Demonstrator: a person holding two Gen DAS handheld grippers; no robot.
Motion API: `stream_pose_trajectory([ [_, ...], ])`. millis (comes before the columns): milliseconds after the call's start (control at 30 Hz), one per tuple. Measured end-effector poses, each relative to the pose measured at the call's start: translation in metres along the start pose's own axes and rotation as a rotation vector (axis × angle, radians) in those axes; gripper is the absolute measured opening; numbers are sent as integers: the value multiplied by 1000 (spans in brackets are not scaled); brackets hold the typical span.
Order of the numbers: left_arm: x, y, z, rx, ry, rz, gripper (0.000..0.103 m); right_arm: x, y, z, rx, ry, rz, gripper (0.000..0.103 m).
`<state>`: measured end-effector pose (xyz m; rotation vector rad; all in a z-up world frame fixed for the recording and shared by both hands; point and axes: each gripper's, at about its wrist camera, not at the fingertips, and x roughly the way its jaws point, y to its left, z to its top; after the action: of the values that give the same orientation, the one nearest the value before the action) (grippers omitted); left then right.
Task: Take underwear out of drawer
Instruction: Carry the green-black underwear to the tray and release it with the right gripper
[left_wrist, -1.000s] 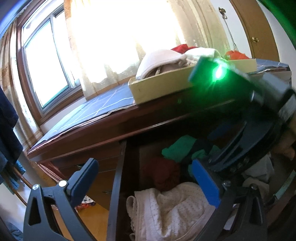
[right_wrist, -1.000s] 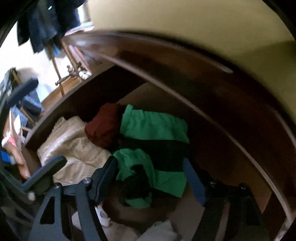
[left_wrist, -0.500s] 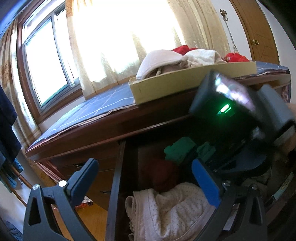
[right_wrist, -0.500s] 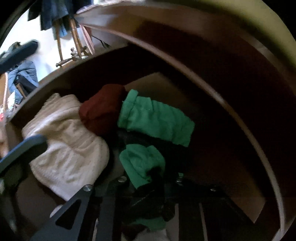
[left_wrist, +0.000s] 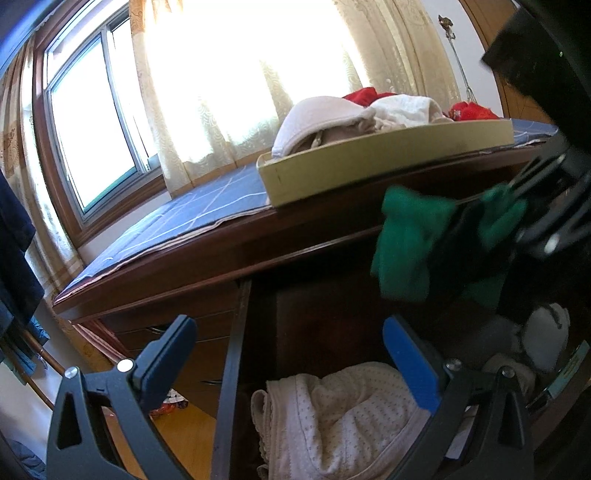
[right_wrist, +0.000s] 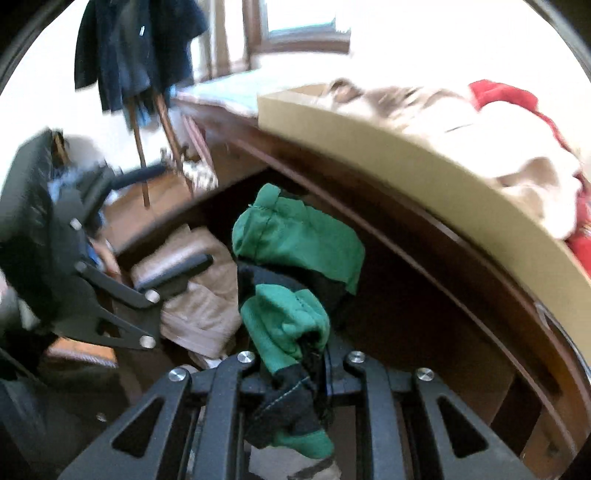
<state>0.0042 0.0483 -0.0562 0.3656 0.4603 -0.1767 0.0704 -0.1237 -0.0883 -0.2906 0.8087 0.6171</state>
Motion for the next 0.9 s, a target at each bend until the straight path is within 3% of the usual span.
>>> stream_pose_trajectory([
  [267, 0, 0, 1, 2, 0, 3, 103, -51, -15, -24, 198, -225, 82, 18],
  [567, -1, 0, 1, 4, -2, 4, 103, -100, -28, -25, 292, -350, 131, 18],
  [900, -1, 0, 1, 4, -2, 4, 103, -142, -70, -22, 393, -477, 34, 18],
])
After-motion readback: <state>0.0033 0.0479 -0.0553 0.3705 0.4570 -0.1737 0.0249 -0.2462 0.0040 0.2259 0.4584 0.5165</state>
